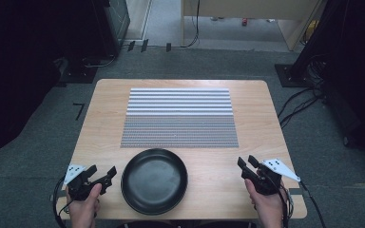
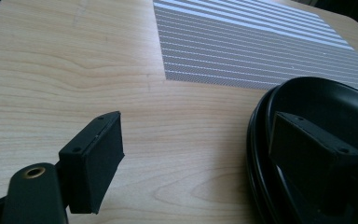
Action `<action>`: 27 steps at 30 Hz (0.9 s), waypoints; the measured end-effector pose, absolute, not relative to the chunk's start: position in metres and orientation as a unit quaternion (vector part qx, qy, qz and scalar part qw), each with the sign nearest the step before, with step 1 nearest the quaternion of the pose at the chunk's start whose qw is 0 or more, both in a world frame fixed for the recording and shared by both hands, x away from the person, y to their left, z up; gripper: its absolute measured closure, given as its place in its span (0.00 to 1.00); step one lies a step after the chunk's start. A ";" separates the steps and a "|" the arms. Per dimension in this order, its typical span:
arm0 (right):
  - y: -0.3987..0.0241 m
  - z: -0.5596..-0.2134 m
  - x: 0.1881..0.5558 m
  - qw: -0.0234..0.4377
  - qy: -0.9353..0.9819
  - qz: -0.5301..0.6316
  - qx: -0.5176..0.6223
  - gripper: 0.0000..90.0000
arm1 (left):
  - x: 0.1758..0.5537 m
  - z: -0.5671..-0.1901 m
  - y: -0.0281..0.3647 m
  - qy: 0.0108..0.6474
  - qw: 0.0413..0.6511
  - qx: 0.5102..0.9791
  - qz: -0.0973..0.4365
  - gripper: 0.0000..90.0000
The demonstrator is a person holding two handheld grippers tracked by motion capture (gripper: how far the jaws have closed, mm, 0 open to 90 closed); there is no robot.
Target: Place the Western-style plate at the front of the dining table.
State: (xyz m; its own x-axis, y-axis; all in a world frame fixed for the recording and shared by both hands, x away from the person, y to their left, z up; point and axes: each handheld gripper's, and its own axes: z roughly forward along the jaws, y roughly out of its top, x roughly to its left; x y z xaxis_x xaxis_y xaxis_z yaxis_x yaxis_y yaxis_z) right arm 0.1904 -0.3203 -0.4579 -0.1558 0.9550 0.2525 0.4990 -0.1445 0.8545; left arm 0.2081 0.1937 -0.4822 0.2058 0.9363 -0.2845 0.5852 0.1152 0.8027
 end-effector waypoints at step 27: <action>-0.229 -0.457 0.212 0.189 0.675 0.464 0.542 0.64 | 0.203 -0.483 0.167 0.557 0.457 0.677 0.152 0.48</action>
